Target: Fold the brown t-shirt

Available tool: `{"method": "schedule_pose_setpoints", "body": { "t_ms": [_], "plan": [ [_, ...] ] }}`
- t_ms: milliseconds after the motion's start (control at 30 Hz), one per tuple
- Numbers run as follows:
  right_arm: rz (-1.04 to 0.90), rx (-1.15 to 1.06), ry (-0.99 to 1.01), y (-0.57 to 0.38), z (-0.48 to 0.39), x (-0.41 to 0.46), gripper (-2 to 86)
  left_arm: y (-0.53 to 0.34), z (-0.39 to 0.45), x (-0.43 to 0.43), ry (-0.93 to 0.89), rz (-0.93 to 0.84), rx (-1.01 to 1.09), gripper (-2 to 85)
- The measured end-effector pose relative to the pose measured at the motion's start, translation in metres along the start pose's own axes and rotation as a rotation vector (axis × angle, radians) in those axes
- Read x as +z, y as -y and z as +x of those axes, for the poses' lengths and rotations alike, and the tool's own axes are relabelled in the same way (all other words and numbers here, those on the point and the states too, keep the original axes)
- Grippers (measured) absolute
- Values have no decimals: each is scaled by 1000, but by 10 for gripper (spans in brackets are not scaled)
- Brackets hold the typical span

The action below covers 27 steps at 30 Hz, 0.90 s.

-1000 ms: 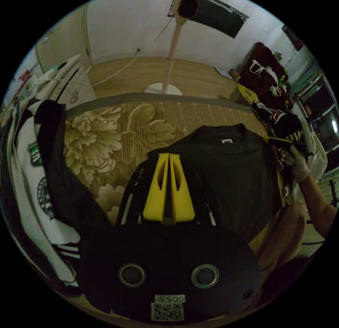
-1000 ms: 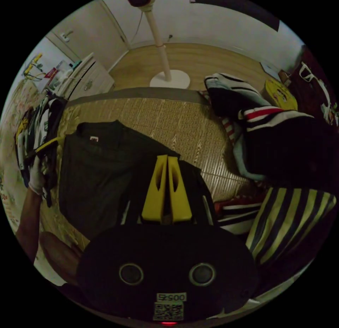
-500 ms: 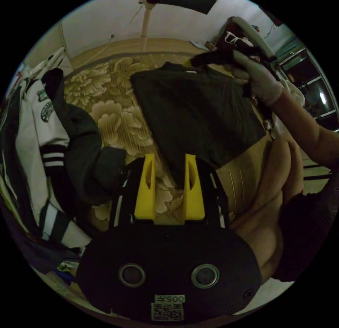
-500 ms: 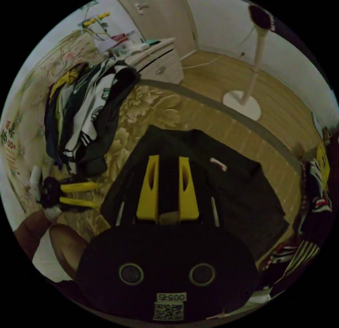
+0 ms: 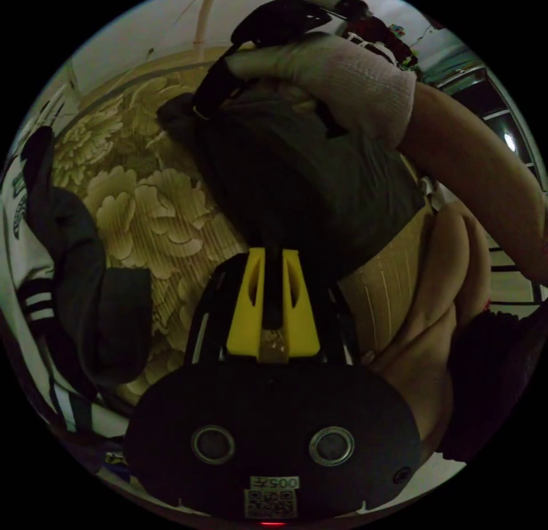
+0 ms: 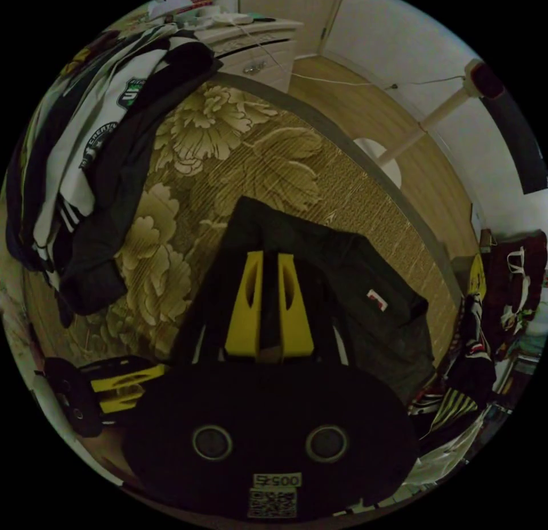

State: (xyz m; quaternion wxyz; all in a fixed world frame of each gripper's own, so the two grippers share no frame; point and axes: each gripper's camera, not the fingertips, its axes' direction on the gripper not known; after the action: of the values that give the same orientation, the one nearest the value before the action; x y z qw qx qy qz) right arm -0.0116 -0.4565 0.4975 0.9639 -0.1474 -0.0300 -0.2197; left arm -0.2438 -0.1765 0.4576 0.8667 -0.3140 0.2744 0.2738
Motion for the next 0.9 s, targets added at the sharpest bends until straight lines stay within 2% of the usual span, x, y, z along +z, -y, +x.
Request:
{"method": "schedule_pose_setpoints", "body": {
  "t_ms": [133, 267, 333, 467, 633, 733, 800, 900],
  "plan": [
    [45, 106, 197, -14, 32, -5, -8, 2, 14, -6, -36, -26, 5, 49],
    [179, 169, 471, -51, 82, -22, -10, -4, 56, -34, 39, 5, 42, 48],
    [240, 159, 512, -73, 104, -35, -9, -3, 81, -43, 87, 9, 63, 48],
    [305, 140, 472, -138, 163, -64, -10, 11, 154, -44, 157, 22, 184, 47],
    [246, 183, 369, -210, 237, -56, -10, 41, 232, -8, 101, 58, 304, 47],
    [157, 254, 303, -242, 273, -26, -10, 63, 270, 29, -40, 83, 335, 44],
    [116, 291, 291, -257, 287, -10, -10, 70, 298, 53, -195, 59, 346, 25],
    [128, 330, 271, -277, 301, -3, -11, 56, 332, 59, -259, 73, 403, 13]
  ]
}}
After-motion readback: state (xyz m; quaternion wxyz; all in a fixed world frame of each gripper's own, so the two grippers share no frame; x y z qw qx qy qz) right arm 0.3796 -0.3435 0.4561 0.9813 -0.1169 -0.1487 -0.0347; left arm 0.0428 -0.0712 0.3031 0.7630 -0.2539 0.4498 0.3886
